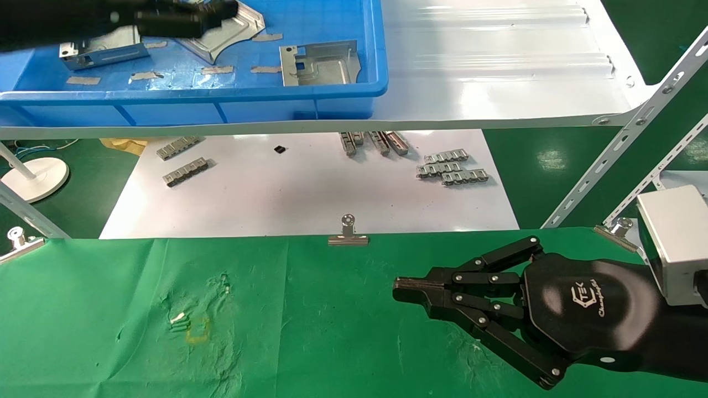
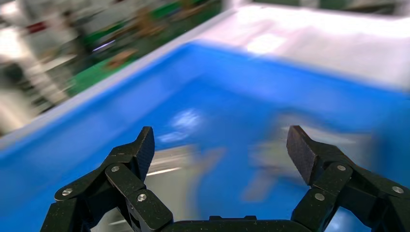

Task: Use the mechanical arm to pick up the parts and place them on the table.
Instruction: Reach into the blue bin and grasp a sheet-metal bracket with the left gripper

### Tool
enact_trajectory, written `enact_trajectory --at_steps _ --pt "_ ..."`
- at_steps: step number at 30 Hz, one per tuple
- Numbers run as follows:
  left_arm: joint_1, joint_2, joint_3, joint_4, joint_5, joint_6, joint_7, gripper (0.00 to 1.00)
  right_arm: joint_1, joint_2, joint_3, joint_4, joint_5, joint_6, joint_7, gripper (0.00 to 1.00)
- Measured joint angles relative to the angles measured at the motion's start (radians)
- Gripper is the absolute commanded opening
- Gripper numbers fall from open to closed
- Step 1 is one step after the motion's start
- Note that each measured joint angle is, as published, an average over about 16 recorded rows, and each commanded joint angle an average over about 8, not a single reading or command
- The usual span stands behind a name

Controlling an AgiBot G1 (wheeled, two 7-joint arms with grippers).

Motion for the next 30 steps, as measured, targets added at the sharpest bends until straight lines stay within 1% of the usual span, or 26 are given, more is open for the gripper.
enact_trajectory --at_steps 3,4,7,11,12,19,30 --pt "-0.072 0.055 0.028 0.128 0.07 -0.1 0.016 1.0 0.0 0.0 0.0 0.0 0.0 0.0 0.0 0.0" --pt "-0.092 0.071 0.036 0.166 0.089 -0.131 0.019 0.95 0.0 0.0 0.0 0.0 0.0 0.0 0.0 0.0" --pt "-0.138 0.115 0.056 0.26 0.133 -0.206 0.024 0.59 0.0 0.0 0.0 0.0 0.0 0.0 0.0 0.0" --pt "-0.177 0.158 0.075 0.352 0.168 -0.272 0.022 0.09 0.0 0.0 0.0 0.0 0.0 0.0 0.0 0.0" --pt "-0.183 0.167 0.078 0.37 0.173 -0.283 0.02 0.01 0.0 0.0 0.0 0.0 0.0 0.0 0.0 0.0" --pt "-0.21 0.202 0.089 0.444 0.191 -0.323 0.005 0.0 0.0 0.0 0.0 0.0 0.0 0.0 0.0 0.0" --pt "-0.215 0.218 0.09 0.478 0.192 -0.347 -0.019 0.0 0.0 0.0 0.0 0.0 0.0 0.0 0.0 0.0"
